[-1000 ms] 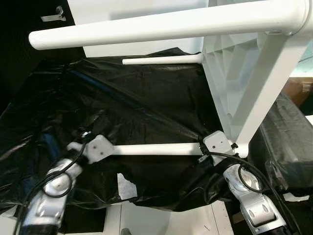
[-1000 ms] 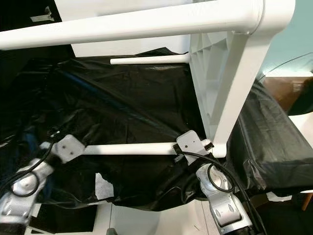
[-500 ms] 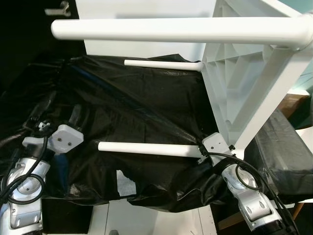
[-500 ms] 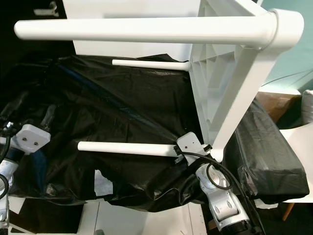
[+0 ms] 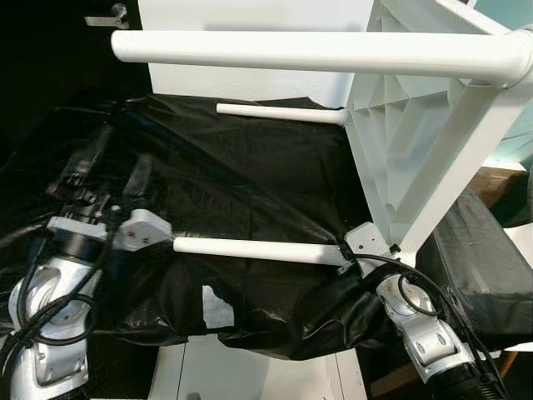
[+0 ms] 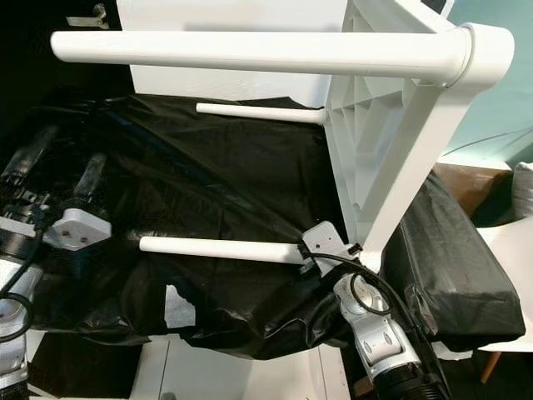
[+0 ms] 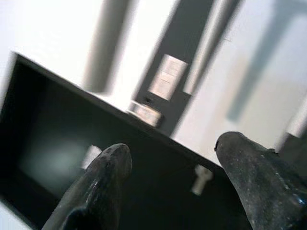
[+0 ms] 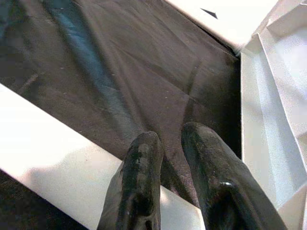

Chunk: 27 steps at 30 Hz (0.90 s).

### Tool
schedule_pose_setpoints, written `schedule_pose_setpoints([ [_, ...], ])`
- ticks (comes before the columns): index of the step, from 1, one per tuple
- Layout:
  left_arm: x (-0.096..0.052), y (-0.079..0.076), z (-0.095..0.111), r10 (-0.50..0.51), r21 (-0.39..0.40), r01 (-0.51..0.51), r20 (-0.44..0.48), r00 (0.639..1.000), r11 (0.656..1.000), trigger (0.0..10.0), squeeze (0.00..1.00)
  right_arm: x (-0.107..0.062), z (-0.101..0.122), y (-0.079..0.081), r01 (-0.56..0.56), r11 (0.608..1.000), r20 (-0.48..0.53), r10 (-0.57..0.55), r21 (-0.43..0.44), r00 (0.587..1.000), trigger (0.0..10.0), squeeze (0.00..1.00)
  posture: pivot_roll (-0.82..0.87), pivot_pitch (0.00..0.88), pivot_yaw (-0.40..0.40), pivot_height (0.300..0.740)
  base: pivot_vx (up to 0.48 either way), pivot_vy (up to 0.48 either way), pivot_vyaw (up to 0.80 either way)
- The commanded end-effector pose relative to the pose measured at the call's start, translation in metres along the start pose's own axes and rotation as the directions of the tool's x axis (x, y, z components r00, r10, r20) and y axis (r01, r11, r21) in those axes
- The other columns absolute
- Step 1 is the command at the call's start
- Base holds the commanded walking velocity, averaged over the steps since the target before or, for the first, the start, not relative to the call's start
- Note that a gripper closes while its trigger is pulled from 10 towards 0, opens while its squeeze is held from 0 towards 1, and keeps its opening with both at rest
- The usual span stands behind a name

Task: Building children table

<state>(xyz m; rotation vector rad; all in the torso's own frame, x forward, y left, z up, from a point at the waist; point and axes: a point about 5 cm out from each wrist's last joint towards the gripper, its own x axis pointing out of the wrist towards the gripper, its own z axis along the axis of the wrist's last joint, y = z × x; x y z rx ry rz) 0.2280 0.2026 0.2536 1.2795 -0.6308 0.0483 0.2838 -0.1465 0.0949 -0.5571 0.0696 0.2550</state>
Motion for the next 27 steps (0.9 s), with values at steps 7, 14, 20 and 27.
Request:
schedule_pose_setpoints([
  [7,0.006,0.029,0.022,0.347,0.029,-0.352,0.108,0.932,0.936,10.0,0.0,-0.004,-0.026,0.007,-0.031,0.999,-0.135,0.032,0.015,0.99,10.0,0.0,0.08,0.028,-0.118,0.74,0.0,0.0,0.0],
  [14,0.033,0.017,0.05,0.183,0.116,-0.224,0.285,0.941,0.968,10.0,0.0,0.005,-0.015,0.008,-0.032,0.999,-0.11,0.034,0.023,0.993,10.0,0.0,0.09,0.017,-0.112,0.74,0.0,0.0,0.0],
  [20,0.05,0.013,0.056,0.126,0.131,-0.172,0.299,0.946,0.976,10.0,0.0,0.009,-0.008,0.008,-0.027,0.999,-0.088,0.03,0.026,0.996,10.0,0.0,0.07,0.011,-0.103,0.74,0.0,0.0,0.0],
  [27,0.063,0.019,0.056,0.124,0.12,-0.163,0.281,0.952,0.979,10.0,0.0,0.01,-0.008,0.009,-0.016,0.999,-0.094,0.019,0.03,0.995,10.0,0.0,0.07,0.01,-0.096,0.74,0.0,0.0,0.0],
])
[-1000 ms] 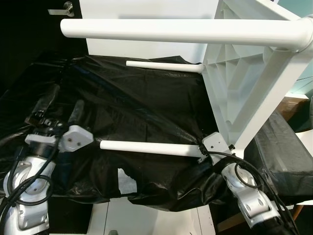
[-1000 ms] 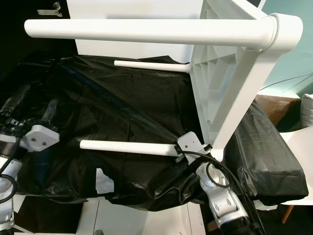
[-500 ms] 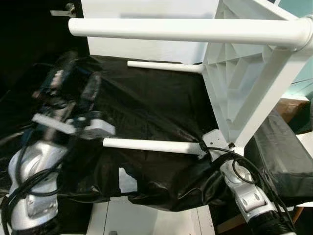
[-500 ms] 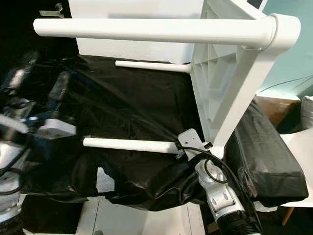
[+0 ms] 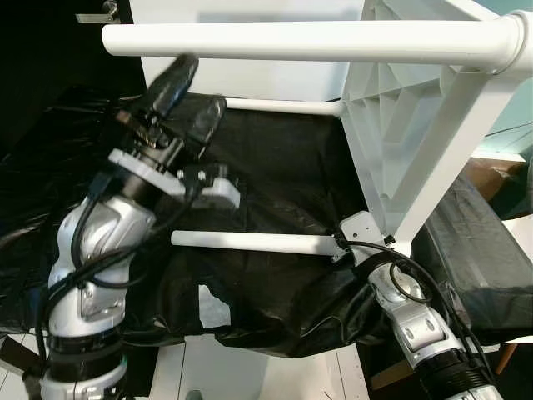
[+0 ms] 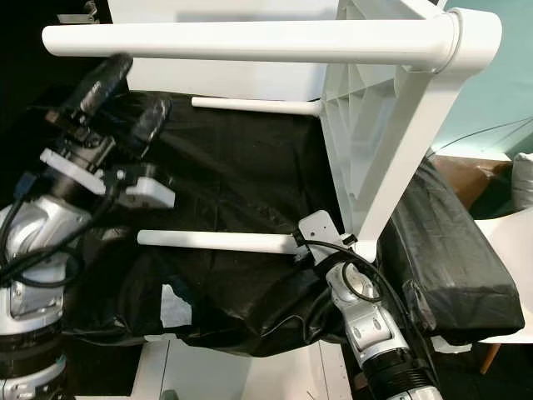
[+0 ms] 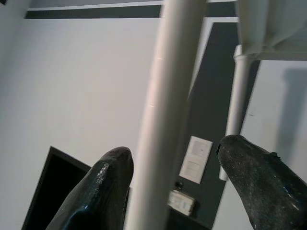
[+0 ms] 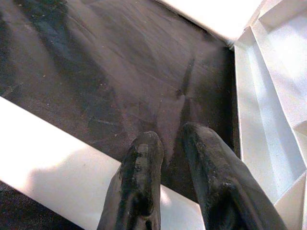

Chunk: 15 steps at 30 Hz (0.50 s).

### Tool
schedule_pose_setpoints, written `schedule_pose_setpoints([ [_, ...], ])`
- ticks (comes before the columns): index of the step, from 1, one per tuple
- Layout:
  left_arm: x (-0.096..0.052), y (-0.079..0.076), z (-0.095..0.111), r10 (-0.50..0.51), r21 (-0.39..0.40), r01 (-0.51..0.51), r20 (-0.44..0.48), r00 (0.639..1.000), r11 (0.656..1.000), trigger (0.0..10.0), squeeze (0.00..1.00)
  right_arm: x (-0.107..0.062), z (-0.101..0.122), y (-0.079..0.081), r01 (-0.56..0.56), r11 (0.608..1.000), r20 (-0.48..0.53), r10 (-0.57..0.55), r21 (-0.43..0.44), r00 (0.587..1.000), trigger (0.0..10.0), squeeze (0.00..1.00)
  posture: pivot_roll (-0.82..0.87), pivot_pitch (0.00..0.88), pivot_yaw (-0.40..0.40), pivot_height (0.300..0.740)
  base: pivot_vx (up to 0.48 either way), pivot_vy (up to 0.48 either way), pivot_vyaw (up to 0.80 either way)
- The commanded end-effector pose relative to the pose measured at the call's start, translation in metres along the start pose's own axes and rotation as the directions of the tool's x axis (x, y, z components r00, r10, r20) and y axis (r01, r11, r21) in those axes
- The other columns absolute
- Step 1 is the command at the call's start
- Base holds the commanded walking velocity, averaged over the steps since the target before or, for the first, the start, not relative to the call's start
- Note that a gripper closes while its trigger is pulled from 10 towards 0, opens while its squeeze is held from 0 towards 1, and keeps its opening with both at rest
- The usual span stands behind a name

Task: Building children table

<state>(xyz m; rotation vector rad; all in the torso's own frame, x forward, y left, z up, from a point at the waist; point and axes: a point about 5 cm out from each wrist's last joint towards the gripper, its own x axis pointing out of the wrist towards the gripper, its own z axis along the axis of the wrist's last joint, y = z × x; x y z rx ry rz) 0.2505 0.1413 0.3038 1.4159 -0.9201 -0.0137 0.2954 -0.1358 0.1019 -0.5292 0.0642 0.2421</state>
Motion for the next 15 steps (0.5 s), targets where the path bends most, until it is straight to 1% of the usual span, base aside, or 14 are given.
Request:
schedule_pose_setpoints([
  [1,0.005,0.004,0.001,0.072,0.006,-0.072,0.001,0.997,0.997,10.0,0.0,-0.003,-0.019,0.007,-0.03,1.0,-0.101,0.03,0.003,0.994,10.0,0.0,0.07,0.01,-0.096,0.74,0.0,0.0,0.0],
  [5,0.011,0.009,-0.001,0.08,0.012,-0.08,-0.004,0.997,0.997,10.0,0.0,-0.003,-0.019,0.011,-0.037,0.999,-0.101,0.037,0.005,0.994,10.0,0.0,0.07,0.009,-0.093,0.74,0.0,0.0,0.0],
  [7,0.017,0.015,0.0,0.09,0.027,-0.09,0.01,0.996,0.996,10.0,0.0,-0.002,-0.017,0.015,-0.046,0.999,-0.097,0.047,0.006,0.994,10.0,0.0,0.08,0.009,-0.094,0.74,0.0,0.0,0.0],
  [10,0.021,0.019,0.001,0.096,0.036,-0.097,0.021,0.995,0.995,10.0,0.0,-0.001,-0.016,0.017,-0.05,0.999,-0.095,0.051,0.007,0.994,10.0,0.0,0.08,0.009,-0.094,0.74,0.0,0.0,0.0],
  [15,0.031,0.018,0.003,0.064,0.047,-0.066,0.043,0.997,0.997,10.0,0.0,0.0,-0.015,0.02,-0.055,0.998,-0.09,0.056,0.009,0.994,10.0,0.0,0.08,0.011,-0.094,0.74,0.0,0.0,0.0],
])
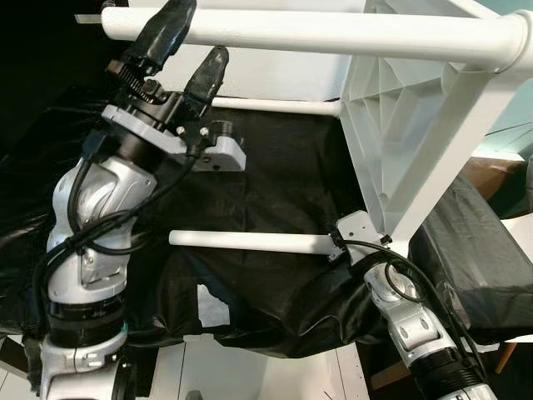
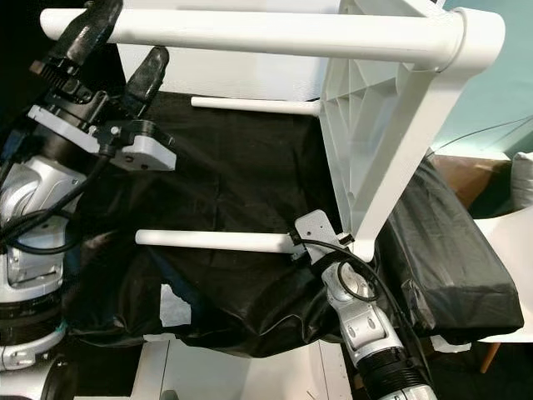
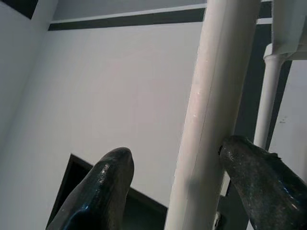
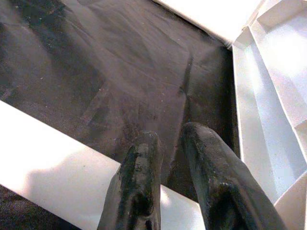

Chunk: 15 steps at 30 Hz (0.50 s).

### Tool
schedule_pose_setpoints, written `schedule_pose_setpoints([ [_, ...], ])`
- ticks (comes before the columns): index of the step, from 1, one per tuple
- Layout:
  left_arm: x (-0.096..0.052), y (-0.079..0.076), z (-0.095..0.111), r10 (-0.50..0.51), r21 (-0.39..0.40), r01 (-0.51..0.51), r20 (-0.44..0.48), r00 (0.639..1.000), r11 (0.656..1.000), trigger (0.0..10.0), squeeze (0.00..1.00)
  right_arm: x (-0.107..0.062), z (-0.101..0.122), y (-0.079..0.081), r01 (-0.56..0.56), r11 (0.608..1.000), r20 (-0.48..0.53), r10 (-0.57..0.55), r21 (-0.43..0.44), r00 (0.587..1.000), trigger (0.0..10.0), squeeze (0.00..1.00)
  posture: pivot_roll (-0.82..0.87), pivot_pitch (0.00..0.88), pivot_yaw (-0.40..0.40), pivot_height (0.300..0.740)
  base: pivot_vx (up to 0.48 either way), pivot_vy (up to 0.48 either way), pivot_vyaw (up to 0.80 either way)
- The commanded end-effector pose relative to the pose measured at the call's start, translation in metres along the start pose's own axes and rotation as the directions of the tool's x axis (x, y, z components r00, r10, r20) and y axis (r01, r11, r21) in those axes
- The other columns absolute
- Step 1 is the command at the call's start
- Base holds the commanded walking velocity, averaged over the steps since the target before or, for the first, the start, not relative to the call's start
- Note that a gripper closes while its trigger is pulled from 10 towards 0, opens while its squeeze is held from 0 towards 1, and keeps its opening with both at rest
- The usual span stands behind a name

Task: Building children table

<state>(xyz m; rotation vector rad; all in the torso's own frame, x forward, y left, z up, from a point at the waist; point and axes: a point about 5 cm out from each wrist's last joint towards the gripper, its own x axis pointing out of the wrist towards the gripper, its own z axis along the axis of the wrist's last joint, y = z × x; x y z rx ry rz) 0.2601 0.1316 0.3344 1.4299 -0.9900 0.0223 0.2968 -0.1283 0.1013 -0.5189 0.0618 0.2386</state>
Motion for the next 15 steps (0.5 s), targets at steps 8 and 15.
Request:
schedule_pose_setpoints([
  [8,0.022,-0.016,0.016,-0.118,0.045,0.114,0.103,0.988,0.992,10.0,0.0,-0.002,-0.017,0.016,-0.055,0.998,-0.092,0.055,0.005,0.994,10.0,0.0,0.07,0.012,-0.085,0.74,0.0,0.0,0.0],
  [15,0.028,-0.02,0.021,-0.162,0.078,0.152,0.137,0.977,0.985,10.0,0.0,-0.003,-0.017,0.017,-0.053,0.999,-0.095,0.053,0.01,0.994,10.0,0.0,0.08,0.013,-0.087,0.74,0.0,0.0,0.0],
])
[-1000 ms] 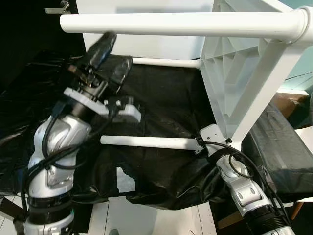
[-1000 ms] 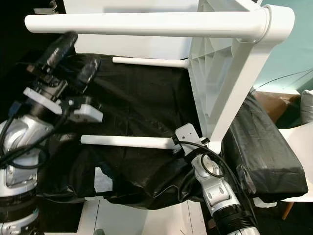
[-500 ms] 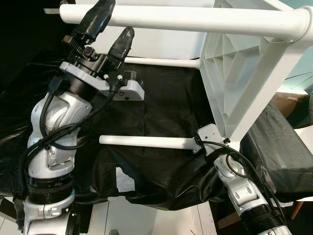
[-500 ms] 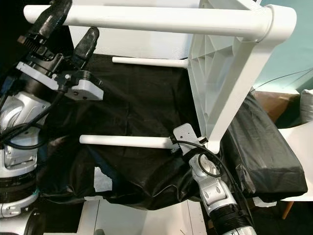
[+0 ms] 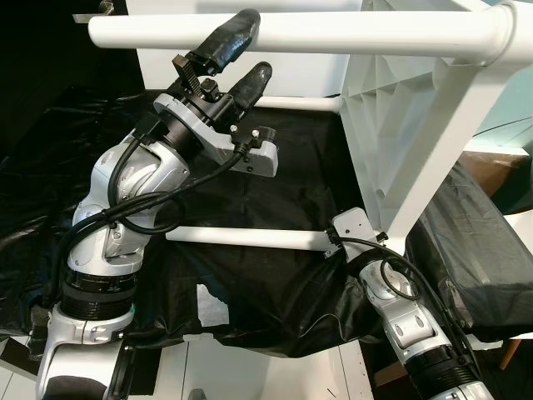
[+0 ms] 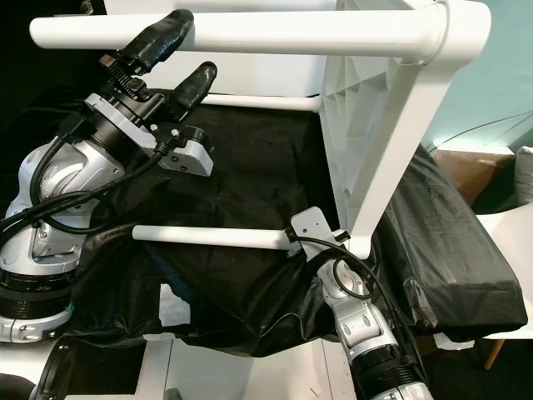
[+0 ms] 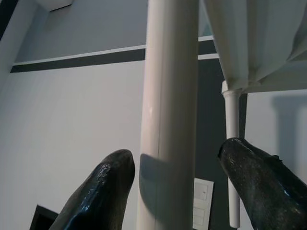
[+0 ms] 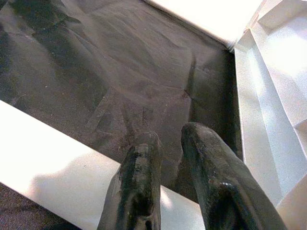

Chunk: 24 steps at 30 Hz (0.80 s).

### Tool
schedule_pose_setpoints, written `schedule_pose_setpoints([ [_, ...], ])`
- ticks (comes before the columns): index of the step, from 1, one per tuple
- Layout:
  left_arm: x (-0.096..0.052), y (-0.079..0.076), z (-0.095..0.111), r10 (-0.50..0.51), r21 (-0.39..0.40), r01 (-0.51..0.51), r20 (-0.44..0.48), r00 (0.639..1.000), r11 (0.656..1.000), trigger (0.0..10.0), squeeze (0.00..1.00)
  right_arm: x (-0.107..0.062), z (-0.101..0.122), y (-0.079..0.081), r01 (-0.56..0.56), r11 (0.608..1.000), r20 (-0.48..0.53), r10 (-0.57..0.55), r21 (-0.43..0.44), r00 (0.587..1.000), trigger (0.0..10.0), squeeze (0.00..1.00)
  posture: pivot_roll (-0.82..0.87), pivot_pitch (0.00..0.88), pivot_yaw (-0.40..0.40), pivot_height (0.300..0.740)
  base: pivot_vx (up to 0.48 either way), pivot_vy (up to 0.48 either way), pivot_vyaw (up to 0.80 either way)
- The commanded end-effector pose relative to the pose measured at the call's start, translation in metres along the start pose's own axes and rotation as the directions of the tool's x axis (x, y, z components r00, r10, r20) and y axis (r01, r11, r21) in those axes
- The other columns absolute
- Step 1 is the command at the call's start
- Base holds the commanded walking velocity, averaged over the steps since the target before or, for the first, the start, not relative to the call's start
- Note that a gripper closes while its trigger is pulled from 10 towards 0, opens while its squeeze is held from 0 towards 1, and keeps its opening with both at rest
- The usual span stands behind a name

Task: Building children table

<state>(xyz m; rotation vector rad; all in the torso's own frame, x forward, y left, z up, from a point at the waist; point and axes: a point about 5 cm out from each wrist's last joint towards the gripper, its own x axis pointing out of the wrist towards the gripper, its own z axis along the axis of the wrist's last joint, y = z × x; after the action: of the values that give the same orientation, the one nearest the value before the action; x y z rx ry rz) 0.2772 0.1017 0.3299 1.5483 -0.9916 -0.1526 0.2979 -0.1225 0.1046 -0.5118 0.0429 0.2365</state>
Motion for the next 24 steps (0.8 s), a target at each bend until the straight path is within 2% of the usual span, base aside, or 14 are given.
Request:
schedule_pose_setpoints([
  [1,0.006,0.0,0.005,-0.019,0.031,0.019,0.02,1.0,0.999,10.0,0.0,-0.006,-0.023,0.014,-0.059,0.998,-0.114,0.06,0.006,0.992,10.0,0.0,0.08,0.013,-0.087,0.74,0.0,0.0,0.0],
  [8,0.02,-0.006,0.0,-0.09,0.027,0.09,-0.019,0.996,0.996,10.0,0.0,-0.004,-0.022,0.018,-0.074,0.997,-0.11,0.074,0.009,0.991,10.0,0.0,0.09,0.009,-0.089,0.74,0.0,0.0,0.0],
  [12,0.021,-0.006,-0.001,-0.092,0.023,0.093,-0.026,0.995,0.995,10.0,0.0,-0.004,-0.022,0.018,-0.074,0.997,-0.109,0.074,0.01,0.991,10.0,0.0,0.09,0.009,-0.088,0.74,0.0,0.0,0.0],
  [17,0.031,0.001,-0.008,-0.069,0.028,0.07,-0.051,0.996,0.997,10.0,0.0,-0.005,-0.023,0.021,-0.071,0.997,-0.112,0.073,0.016,0.991,10.0,0.0,0.08,0.007,-0.08,0.74,0.0,0.0,0.0],
  [24,0.04,-0.002,-0.001,-0.082,0.006,0.083,-0.031,0.996,0.997,10.0,0.0,-0.007,-0.023,0.022,-0.067,0.998,-0.112,0.069,0.021,0.991,10.0,0.0,0.07,0.009,-0.075,0.74,0.0,0.0,0.0],
])
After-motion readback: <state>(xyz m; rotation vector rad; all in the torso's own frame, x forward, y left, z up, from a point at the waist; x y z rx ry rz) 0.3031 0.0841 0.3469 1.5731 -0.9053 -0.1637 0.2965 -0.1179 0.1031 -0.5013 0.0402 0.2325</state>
